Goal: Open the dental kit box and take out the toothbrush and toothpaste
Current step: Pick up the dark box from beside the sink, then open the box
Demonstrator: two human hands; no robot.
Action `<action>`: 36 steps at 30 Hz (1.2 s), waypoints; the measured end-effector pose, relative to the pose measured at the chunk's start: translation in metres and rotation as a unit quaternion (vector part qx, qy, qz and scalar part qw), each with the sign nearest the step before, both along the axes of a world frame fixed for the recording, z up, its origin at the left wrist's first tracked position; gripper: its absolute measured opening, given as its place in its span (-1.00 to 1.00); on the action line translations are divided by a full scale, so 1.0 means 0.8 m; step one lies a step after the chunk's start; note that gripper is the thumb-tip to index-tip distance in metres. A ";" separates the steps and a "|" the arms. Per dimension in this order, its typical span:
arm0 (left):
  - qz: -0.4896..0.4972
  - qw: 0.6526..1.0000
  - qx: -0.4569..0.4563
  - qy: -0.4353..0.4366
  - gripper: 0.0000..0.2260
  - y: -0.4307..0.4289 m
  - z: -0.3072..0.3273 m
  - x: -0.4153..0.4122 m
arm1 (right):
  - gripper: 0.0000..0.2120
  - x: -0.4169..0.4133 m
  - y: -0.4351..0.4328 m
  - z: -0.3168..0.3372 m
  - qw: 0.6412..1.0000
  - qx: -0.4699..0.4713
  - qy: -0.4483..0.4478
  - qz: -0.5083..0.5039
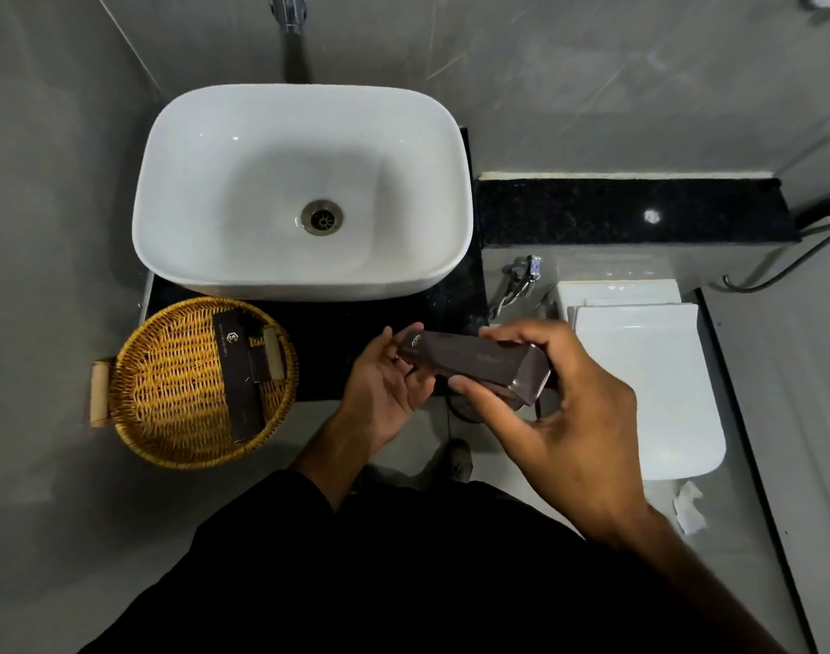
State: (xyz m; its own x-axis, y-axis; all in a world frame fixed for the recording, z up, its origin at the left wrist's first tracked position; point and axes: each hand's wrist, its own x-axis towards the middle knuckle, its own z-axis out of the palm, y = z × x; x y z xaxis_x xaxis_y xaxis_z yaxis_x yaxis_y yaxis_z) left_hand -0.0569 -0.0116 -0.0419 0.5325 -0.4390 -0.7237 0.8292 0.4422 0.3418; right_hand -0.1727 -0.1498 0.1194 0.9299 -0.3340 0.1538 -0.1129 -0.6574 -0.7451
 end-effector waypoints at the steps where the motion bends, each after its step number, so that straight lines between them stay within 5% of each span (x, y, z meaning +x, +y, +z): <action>1: 0.005 1.000 -0.009 -0.006 -0.67 -0.002 0.003 0.002 | -0.57 0.004 0.002 0.011 1.000 -0.019 -0.004 0.013; 10: -0.005 0.999 0.007 0.051 -0.53 -0.024 0.017 0.003 | -0.49 0.018 0.011 0.054 0.999 -0.049 -0.010 -0.002; 13: 0.008 0.996 0.044 0.076 -0.86 -0.028 0.016 0.003 | -0.48 0.009 -0.002 0.076 0.998 -0.033 -0.045 -0.007; 18: -0.003 0.989 0.034 0.142 -0.67 -0.025 0.006 0.009 | -0.60 -0.015 -0.043 0.100 0.981 0.094 -0.144 -0.085; 22: -0.024 0.989 0.015 0.148 -0.63 -0.031 0.011 0.011 | -0.67 -0.021 -0.070 0.071 0.925 0.300 -0.202 -0.118; 26: -0.041 0.988 -0.027 0.148 -0.62 -0.062 0.036 0.013 | -0.66 -0.013 -0.054 -0.017 0.904 0.399 -0.055 -0.142; 32: -0.101 0.990 -0.009 0.093 -0.61 -0.119 0.068 0.016 | -0.66 -0.020 -0.052 -0.118 0.936 0.198 0.290 -0.019; 36: -0.104 0.991 0.005 0.087 -0.64 -0.125 0.066 0.012 | -0.78 -0.021 -0.077 -0.159 0.939 0.187 0.268 -0.110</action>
